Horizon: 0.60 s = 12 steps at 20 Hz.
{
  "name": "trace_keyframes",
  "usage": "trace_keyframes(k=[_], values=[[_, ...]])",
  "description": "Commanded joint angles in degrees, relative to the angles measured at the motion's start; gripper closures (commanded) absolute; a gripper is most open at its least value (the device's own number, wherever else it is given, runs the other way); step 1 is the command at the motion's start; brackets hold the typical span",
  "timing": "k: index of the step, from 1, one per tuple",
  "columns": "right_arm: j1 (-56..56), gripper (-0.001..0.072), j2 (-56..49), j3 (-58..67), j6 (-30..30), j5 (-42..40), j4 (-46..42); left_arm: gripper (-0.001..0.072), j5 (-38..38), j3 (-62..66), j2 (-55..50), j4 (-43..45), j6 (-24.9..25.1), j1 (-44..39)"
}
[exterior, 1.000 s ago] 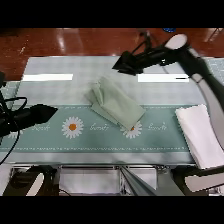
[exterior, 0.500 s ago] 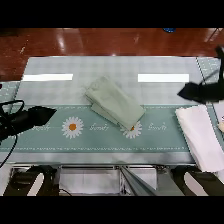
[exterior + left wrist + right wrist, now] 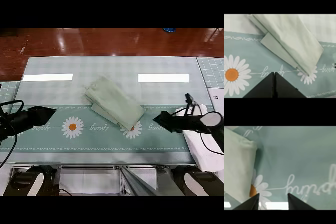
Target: Fold the shirts.
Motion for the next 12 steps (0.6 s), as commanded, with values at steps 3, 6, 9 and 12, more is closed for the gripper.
trace_keyframes(k=[3, 6, 9, 12], values=[[6.2, 0.0304, -15.9, 0.5, -18.1, -4.7, 26.2, 0.0691, 0.0, 0.0, -0.3, 0.0, 0.0, 0.0], [9.7, 0.0304, -22.6, 4.7, -21.1, -4.7, 29.9, 0.0691, 0.0, 0.0, -0.3, 0.0, 0.0, 0.0], [11.6, 0.0304, -27.9, 10.3, -21.1, -5.2, 29.8, 0.0691, 0.0, 0.0, -0.3, 0.0, 0.0, 0.0], [12.3, 0.0493, -31.1, 16.5, -21.2, -4.7, 29.7, 0.0691, 0.0, 0.0, -0.4, 0.0, 0.0, 0.0]])
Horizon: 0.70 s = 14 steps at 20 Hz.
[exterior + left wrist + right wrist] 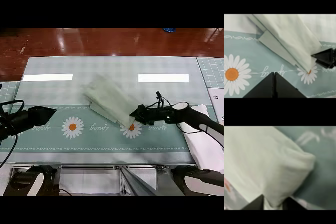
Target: Fold the shirts.
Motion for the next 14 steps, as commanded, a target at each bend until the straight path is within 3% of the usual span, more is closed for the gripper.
trace_keyframes(k=[1, 2, 4, 14], values=[[1.7, 0.0650, -4.0, 7.3, -2.9, 0.3, 1.8, 0.0691, 0.0, 0.0, -0.1, 0.0, 0.0, 0.0], [2.2, 0.0692, -4.0, 9.5, -4.7, 0.3, 1.7, 0.0691, 0.1, -0.1, -0.3, 0.0, 0.0, 0.0], [2.4, 0.0693, -4.0, 15.8, -3.7, 2.6, -1.9, 0.0691, 0.3, -1.2, -0.3, 0.0, 0.0, 0.0], [0.1, 0.0693, -4.0, 59.8, 19.0, 22.4, -30.5, 0.0691, 1.3, -10.8, -0.2, -0.2, 0.0, 0.0]])
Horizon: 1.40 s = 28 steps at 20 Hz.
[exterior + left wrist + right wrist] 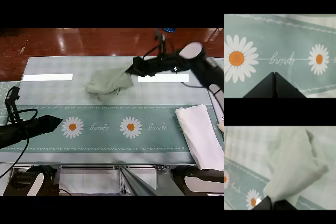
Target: Fold the shirts.
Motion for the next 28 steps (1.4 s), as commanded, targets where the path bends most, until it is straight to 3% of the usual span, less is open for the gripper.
trace_keyframes(k=[1, 6, 11, 16, 22, 28], values=[[-2.6, 0.0694, 0.0, 14.8, 8.3, 9.0, -8.6, 0.0691, 1.4, -2.3, 0.0, 0.0, 0.0, 0.0], [-12.8, 0.0693, 1.0, 25.6, 12.6, 20.4, -10.1, 0.0691, 1.6, -2.4, 0.0, -0.1, 0.0, 0.0], [-27.6, 0.0693, 7.0, 26.3, 14.7, 28.3, -10.4, 0.0691, 1.7, -2.4, 0.0, -2.2, -1.1, 0.0], [-40.0, 0.0695, 11.4, 24.4, 12.7, 46.0, -22.1, 0.0691, 5.2, -2.4, 0.0, -6.9, -1.2, 0.0], [-54.8, 0.0695, 27.8, -1.6, 8.0, 45.9, -33.0, 0.0691, 7.3, -2.4, 0.0, -6.9, -0.2, 0.0], [-65.8, 0.0692, 43.0, -29.2, 9.8, 46.1, -46.9, 0.0691, 7.7, -2.4, 0.0, -6.9, 0.1, 0.0]])
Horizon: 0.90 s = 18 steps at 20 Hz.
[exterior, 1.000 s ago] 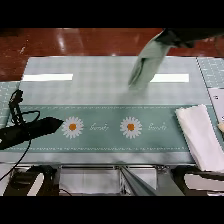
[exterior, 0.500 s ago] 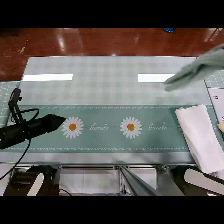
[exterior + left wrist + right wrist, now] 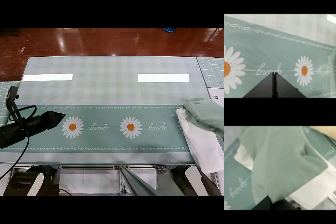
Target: Fold the shirts.
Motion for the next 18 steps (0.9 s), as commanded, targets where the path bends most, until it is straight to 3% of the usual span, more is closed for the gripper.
trace_keyframes(k=[1, 2, 3, 4, 5, 6, 9, 10, 11, 14, 16, 18], values=[[-4.0, 0.0692, 8.1, -13.7, 1.2, 7.5, -12.5, 0.0691, 0.3, 0.0, 0.0, -0.1, 0.3, 0.0], [-4.0, 0.0689, 9.4, -15.3, 2.5, 7.5, -16.5, 0.0691, 0.3, 0.0, 0.0, -0.1, 0.4, 0.0], [-4.0, 0.0567, 10.2, -16.5, 3.9, 7.5, -20.4, 0.0691, 0.3, 0.0, 0.0, -0.1, 1.4, 0.0], [-4.0, 0.0361, 10.2, -16.9, 4.3, 7.5, -21.6, 0.0690, 0.3, 0.0, 0.0, -0.1, 2.3, 0.0], [-4.0, 0.0298, 10.1, -16.9, 3.9, 7.5, -21.0, 0.0691, 0.4, 0.0, 0.0, -0.1, 3.0, 0.0], [-4.0, 0.0298, 9.8, -16.9, 3.9, 7.4, -20.8, 0.0691, 0.5, 0.0, 0.0, -0.2, 3.0, 0.0], [-4.0, 0.0318, 8.0, -16.3, 4.3, 2.1, -11.8, 0.0691, 1.0, 0.2, 0.0, -1.2, 3.1, 0.0], [-4.0, 0.0460, 6.9, -15.6, 4.3, -1.2, -3.7, 0.0691, 3.8, 0.5, -0.1, -1.2, 3.1, 0.1], [-4.0, 0.0677, 5.6, -14.8, 3.2, -4.3, 6.6, 0.0691, 6.8, 1.6, -0.5, -1.6, 3.6, 0.0], [4.4, 0.0693, -1.6, -9.7, -3.4, -14.0, 39.3, 0.0691, 8.8, 12.4, -7.9, -6.8, 12.0, 0.0], [20.7, 0.0693, -7.6, -1.2, -7.2, -20.4, 39.9, 0.0692, 5.0, 25.2, -18.0, -7.4, 15.4, -0.3], [38.1, 0.0693, -13.9, 7.1, -6.7, -28.3, 29.5, 0.0692, -3.0, 39.2, -29.7, -5.1, 16.2, -2.2]])
